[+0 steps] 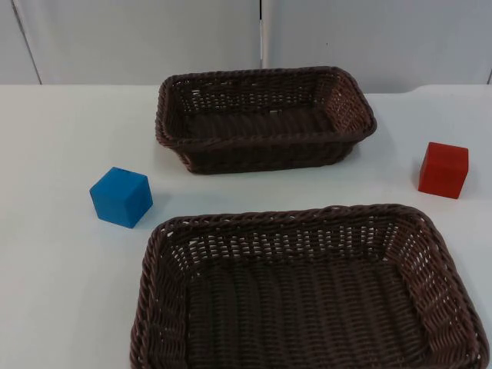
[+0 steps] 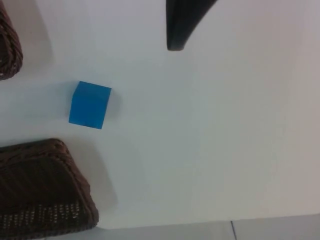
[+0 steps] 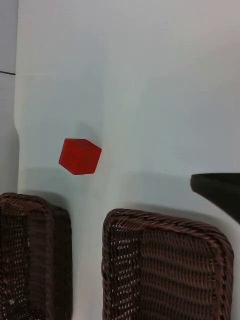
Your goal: Pick up one cube with the left hand and place it into the upper basket. Pick up one cube with the right hand and place it into the lower basket.
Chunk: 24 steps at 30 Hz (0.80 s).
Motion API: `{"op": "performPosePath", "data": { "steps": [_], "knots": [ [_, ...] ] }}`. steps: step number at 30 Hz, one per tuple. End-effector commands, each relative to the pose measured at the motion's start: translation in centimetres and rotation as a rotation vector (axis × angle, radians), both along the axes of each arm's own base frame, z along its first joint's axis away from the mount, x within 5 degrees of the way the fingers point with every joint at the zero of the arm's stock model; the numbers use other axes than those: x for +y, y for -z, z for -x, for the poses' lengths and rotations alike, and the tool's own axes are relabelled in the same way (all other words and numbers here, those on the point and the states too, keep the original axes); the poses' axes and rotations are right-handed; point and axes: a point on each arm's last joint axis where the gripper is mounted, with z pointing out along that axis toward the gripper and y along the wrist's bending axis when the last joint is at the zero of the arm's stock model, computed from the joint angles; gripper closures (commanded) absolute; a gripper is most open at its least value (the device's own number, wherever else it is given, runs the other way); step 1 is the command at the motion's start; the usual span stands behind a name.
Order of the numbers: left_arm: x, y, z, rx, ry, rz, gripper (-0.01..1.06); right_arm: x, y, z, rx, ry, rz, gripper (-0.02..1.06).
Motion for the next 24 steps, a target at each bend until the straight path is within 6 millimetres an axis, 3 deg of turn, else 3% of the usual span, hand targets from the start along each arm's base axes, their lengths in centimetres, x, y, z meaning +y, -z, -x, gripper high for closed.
{"op": "performPosePath", "data": {
  "steps": [1,5,16,24],
  "knots": [
    [-0.3,-0.2,-1.0,-0.009,0.021,0.014,0.0,0.0,0.0,0.1,-0.008,-0.005,0.001,0.0],
    [-1.0,0.5,-3.5,0.022,0.077,0.055,0.0,0.0,0.0,0.1,-0.008,-0.005,0.001,0.0],
    [-1.9,1.8,-6.8,0.025,0.169,0.105,0.0,0.0,0.0,0.1,-0.008,-0.005,0.001,0.0],
    [-2.3,2.5,-11.0,0.082,0.191,0.132,0.0,0.0,0.0,0.1,-0.008,-0.004,0.002,0.0]
  ]
}}
